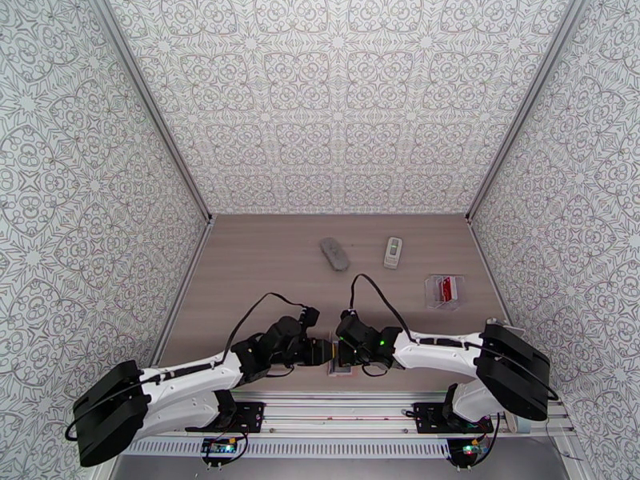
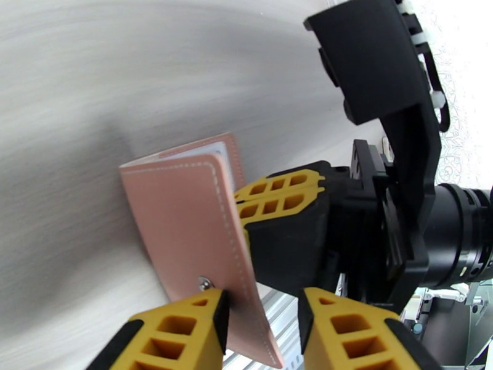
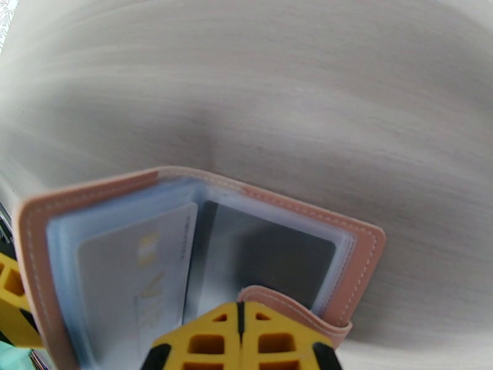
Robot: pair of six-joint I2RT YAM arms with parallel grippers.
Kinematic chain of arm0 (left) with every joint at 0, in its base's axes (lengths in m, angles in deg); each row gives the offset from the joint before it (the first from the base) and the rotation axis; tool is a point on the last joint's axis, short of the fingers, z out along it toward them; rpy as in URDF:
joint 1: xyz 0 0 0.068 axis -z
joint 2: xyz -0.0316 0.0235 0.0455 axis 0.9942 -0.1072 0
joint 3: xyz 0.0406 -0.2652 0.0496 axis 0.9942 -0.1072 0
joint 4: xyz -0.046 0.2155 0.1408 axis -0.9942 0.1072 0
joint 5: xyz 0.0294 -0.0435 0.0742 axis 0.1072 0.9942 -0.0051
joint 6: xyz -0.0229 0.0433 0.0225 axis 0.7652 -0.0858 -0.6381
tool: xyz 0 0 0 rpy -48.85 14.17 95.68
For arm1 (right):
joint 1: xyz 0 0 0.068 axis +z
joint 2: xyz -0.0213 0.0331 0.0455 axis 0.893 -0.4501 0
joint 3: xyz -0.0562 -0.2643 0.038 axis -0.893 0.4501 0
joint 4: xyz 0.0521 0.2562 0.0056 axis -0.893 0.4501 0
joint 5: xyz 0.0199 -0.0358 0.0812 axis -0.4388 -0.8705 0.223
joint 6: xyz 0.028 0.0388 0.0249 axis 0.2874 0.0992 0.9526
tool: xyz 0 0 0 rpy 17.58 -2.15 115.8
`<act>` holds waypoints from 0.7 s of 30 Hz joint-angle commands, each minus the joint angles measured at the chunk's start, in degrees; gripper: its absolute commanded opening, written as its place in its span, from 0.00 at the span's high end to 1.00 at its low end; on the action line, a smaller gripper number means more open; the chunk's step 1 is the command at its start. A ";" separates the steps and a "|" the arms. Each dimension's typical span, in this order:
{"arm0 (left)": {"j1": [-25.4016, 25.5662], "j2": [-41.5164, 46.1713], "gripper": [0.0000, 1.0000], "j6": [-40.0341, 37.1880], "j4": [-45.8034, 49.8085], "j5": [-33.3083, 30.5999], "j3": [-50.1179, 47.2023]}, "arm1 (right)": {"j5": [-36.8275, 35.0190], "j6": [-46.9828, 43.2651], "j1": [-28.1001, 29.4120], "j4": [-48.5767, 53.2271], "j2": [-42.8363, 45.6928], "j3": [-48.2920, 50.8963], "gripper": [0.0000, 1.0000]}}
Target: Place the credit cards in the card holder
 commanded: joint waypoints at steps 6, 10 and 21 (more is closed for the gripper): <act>1.56 -4.15 0.61 0.34 -4.64 1.21 1.67 | -1.98 -0.07 0.05 6.28 6.23 0.73 1.00; 2.35 -6.47 0.63 0.28 -6.22 1.30 2.46 | -3.06 0.13 -0.12 8.87 8.94 1.78 1.00; 3.72 -12.72 0.70 -0.75 -5.09 0.64 6.37 | -4.66 0.14 -1.09 12.88 14.34 3.20 1.00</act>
